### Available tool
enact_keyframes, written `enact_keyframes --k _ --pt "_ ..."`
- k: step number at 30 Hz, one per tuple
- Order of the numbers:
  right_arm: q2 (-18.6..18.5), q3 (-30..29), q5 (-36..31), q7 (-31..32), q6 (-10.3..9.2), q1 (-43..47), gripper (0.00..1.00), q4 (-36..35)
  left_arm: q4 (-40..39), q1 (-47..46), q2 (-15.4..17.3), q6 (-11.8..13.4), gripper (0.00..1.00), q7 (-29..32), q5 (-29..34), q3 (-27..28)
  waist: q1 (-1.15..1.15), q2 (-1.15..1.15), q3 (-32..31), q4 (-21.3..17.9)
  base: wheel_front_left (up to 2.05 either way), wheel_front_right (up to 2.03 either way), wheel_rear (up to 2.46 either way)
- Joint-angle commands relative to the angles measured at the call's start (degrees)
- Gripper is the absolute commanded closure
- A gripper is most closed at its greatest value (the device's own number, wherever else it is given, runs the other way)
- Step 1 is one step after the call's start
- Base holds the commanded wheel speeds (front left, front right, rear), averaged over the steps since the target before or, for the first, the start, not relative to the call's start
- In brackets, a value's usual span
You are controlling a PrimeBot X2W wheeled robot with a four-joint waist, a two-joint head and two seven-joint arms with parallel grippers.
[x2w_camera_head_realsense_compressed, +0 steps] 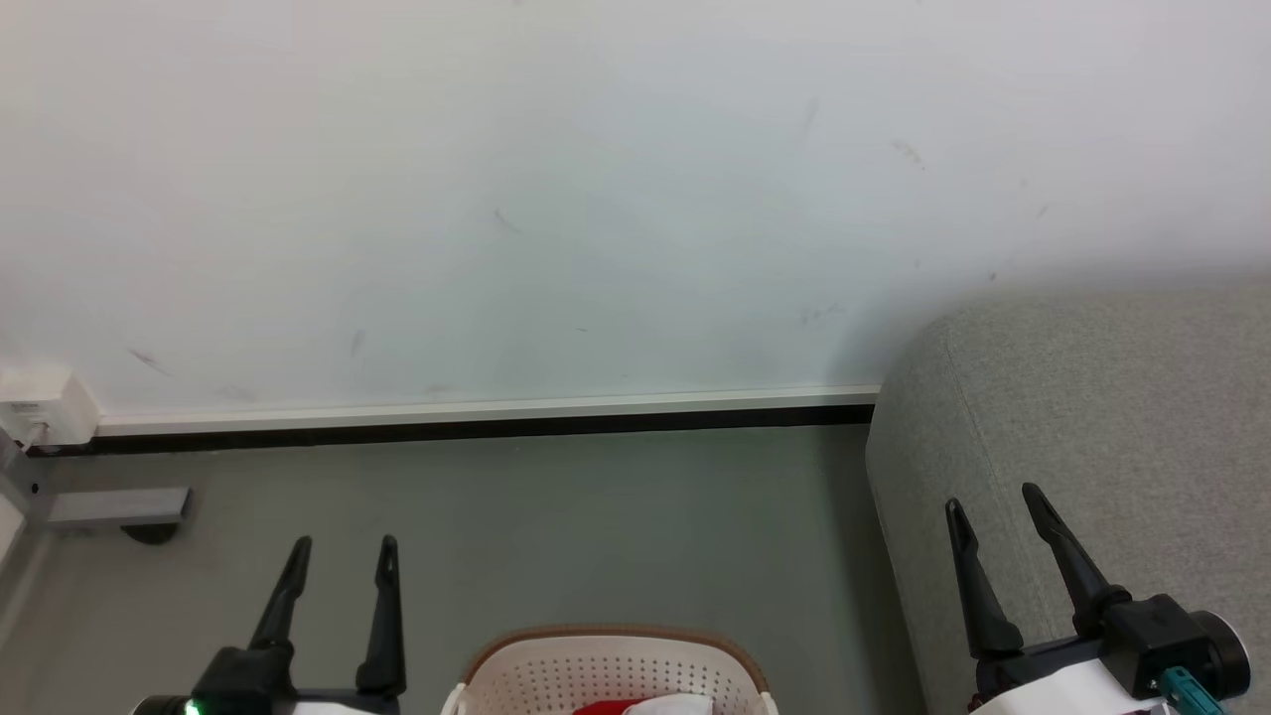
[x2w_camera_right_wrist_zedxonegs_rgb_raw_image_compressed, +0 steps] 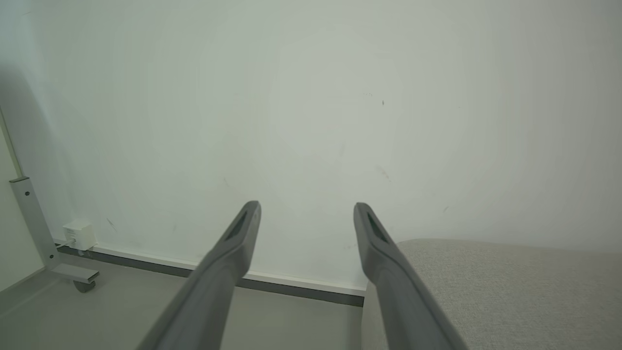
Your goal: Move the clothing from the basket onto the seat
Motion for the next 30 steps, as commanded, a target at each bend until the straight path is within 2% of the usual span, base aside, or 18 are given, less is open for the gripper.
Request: enact_keyframes --k 1,18,25,30 --pt "-0.1 0.1 0.2 -0.2 0.17 -0.7 0.0 0.2 0.1 0.6 0.4 -0.1 0.0 0.0 -0.1 0.2 0.0 0.0 0.0 0.0 0.0 0.0 0.0" --pt "-0.6 0.2 0.9 -0.2 0.17 -0.9 0.0 -0.2 0.1 0.5 0.3 -0.4 0.0 0.0 -0.3 0.3 0.0 0.0 0.4 -0.8 0.0 0.0 0.0" --pt "-0.9 -0.4 1.1 -0.2 0.17 -1.0 0.0 -0.8 0.4 0.2 0.2 0.3 0.0 0.0 -0.5 0.6 0.0 0.0 1.2 -2.1 0.0 0.0 0.0" --pt "-1.1 -0.8 1.4 -0.2 0.17 -1.2 0.0 -1.3 0.7 -0.7 0.2 -0.1 0.0 0.0 -0.9 0.5 0.0 0.0 2.2 -3.4 0.0 0.0 0.0"
